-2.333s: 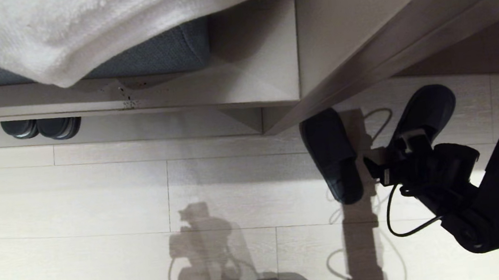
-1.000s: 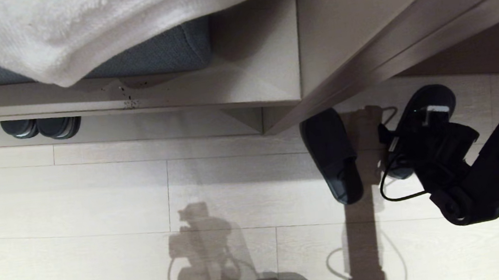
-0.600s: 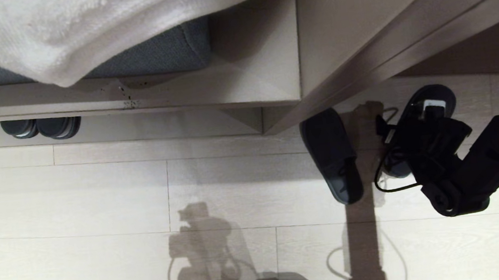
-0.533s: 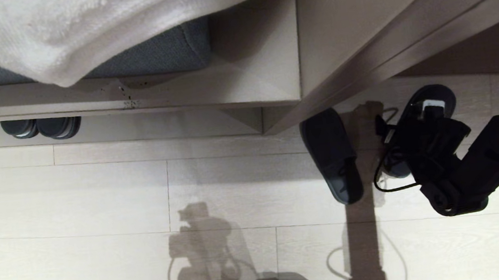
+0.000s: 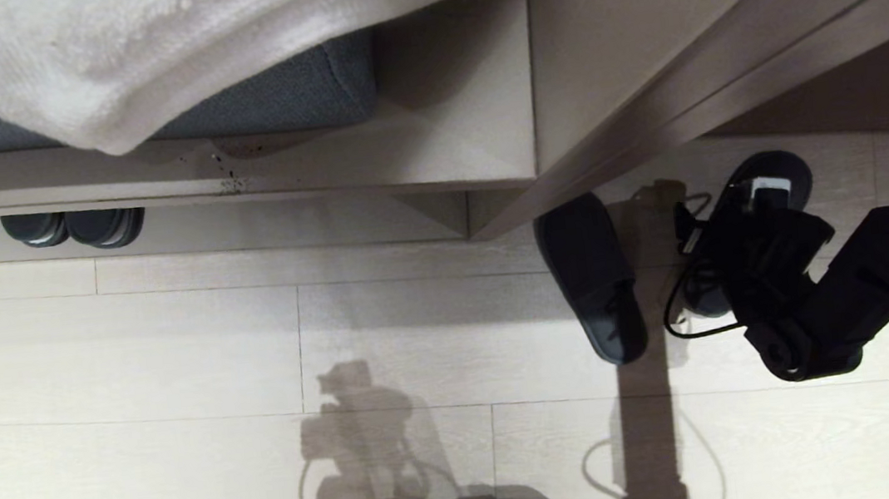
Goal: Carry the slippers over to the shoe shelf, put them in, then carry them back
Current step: Place the slippers on the floor
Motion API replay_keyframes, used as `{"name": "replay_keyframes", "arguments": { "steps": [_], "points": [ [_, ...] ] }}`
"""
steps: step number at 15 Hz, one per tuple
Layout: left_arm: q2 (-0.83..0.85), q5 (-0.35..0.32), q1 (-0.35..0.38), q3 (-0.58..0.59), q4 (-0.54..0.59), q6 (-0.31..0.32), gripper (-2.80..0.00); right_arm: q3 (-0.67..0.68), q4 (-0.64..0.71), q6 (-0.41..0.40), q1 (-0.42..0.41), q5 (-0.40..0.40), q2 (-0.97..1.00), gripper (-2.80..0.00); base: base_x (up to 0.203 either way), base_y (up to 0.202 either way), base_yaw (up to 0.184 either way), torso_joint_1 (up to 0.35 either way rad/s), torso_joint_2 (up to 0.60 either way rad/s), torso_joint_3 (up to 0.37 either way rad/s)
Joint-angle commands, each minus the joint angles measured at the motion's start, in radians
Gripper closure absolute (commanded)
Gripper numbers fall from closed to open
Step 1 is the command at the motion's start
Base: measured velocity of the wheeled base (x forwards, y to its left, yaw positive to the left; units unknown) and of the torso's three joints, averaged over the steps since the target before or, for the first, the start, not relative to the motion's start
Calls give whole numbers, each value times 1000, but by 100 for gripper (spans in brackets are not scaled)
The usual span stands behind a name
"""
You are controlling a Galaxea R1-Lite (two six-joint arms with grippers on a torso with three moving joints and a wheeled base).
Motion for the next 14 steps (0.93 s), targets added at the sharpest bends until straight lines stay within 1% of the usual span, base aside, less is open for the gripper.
{"name": "replay_keyframes", "arguments": {
  "steps": [1, 4, 8, 11, 13, 14],
  "points": [
    [-1, 0, 0, 2, 0, -1, 0, -7, -9, 0, -11, -1, 9, 0, 0, 0, 0, 0, 0, 0],
    [-2, 0, 0, 2, 0, -1, 0, -33, -9, 6, -22, -1, 13, 0, 0, 0, 0, 0, 0, 0],
    [-2, 0, 0, 2, 0, -1, 0, -15, -9, 7, -24, -1, 9, 0, 0, 0, 0, 0, 0, 0],
    [-2, 0, 0, 1, 0, -1, 0, 87, -9, 9, -12, 0, -50, 0, 0, 0, 0, 0, 0, 0],
    [0, 0, 0, 0, 0, -1, 0, 181, -9, 36, 50, 4, -92, 0, 0, 0, 0, 0, 0, 0],
    [0, 0, 0, 0, 0, -1, 0, 207, -9, 47, 79, 5, -103, 0, 0, 0, 0, 0, 0, 0]
  ]
}}
